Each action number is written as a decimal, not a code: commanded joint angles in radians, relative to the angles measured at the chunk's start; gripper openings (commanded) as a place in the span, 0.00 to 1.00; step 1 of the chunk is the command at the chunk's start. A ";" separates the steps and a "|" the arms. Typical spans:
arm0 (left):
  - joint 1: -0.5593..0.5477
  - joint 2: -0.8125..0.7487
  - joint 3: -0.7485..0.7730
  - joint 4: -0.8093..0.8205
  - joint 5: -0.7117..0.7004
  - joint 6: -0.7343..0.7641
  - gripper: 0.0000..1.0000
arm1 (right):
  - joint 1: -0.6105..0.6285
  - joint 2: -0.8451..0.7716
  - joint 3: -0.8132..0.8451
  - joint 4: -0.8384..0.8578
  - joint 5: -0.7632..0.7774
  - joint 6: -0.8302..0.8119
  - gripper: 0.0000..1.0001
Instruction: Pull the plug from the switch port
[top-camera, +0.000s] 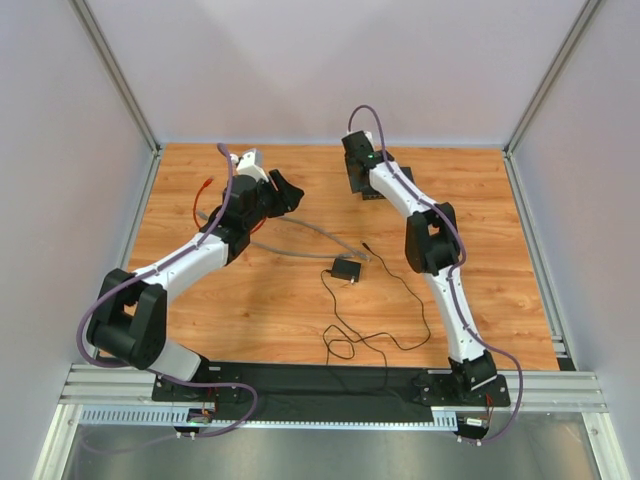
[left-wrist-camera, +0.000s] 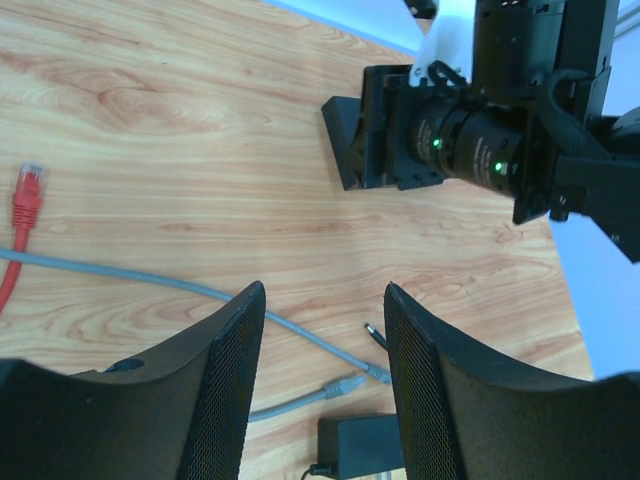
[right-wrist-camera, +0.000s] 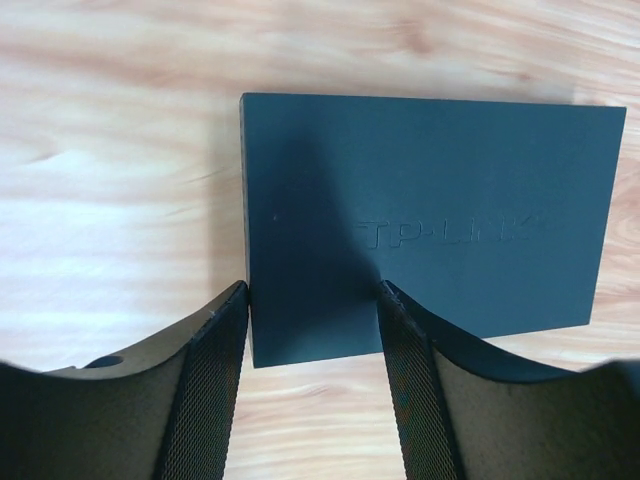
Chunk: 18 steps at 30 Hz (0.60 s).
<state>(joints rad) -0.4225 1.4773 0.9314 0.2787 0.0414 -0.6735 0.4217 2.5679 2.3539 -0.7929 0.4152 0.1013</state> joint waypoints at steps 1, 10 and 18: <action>0.008 0.008 0.000 0.060 0.029 -0.015 0.59 | -0.081 0.024 0.047 -0.028 -0.050 0.035 0.55; 0.013 0.075 0.018 0.096 0.092 -0.055 0.58 | -0.139 0.074 0.105 -0.037 -0.136 0.037 0.55; 0.013 0.083 -0.002 0.157 0.132 -0.057 0.59 | -0.112 -0.052 -0.086 0.139 -0.125 0.015 0.64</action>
<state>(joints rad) -0.4160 1.5684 0.9314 0.3447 0.1387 -0.7280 0.2878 2.5721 2.3516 -0.7155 0.3241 0.1078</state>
